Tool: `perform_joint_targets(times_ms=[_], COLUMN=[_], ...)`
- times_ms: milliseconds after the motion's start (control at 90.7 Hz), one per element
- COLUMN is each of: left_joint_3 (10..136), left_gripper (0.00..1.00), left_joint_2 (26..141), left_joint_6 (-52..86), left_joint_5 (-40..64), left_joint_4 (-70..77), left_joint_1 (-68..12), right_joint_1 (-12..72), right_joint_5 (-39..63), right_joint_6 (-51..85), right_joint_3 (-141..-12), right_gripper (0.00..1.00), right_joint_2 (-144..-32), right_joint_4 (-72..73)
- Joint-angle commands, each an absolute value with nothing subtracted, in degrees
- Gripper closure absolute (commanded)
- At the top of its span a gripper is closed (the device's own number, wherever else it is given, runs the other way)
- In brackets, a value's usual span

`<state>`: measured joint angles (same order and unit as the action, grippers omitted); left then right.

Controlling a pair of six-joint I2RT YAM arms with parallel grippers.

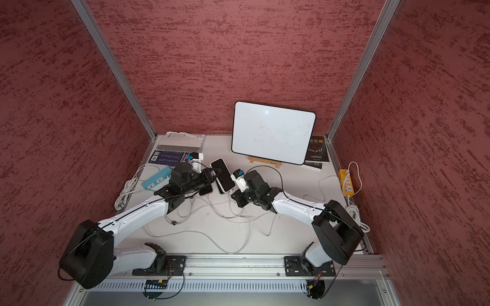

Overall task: Plug the charging cable into the phone
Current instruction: Insert the charging cable into the phone.

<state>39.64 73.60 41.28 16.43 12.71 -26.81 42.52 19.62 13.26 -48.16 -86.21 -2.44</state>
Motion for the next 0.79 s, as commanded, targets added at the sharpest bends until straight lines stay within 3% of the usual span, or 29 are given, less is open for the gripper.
perform_joint_targets(times_ms=[0,485,639,782], left_joint_3=[40.2,41.3,43.5,47.2], left_gripper=[1.00,1.00,1.00,1.00], left_joint_2=[76.5,78.0,77.4,78.2], left_joint_6=[39.4,39.3,39.4,39.1], left_joint_5=[21.2,23.0,20.9,19.4], left_joint_4=[10.7,10.0,8.4,7.1], left_joint_1=[-29.0,-29.7,-29.3,-27.9], right_joint_1=[42.2,42.2,42.2,42.2], right_joint_5=[19.3,17.4,17.2,17.0], right_joint_6=[12.0,10.9,10.6,10.5], right_joint_3=[-52.9,-52.3,-52.0,-51.5], right_gripper=[1.00,0.99,0.82,0.54], right_joint_2=[-85.4,-84.1,-83.8,-82.0], right_joint_4=[5.5,6.4,5.0,2.8])
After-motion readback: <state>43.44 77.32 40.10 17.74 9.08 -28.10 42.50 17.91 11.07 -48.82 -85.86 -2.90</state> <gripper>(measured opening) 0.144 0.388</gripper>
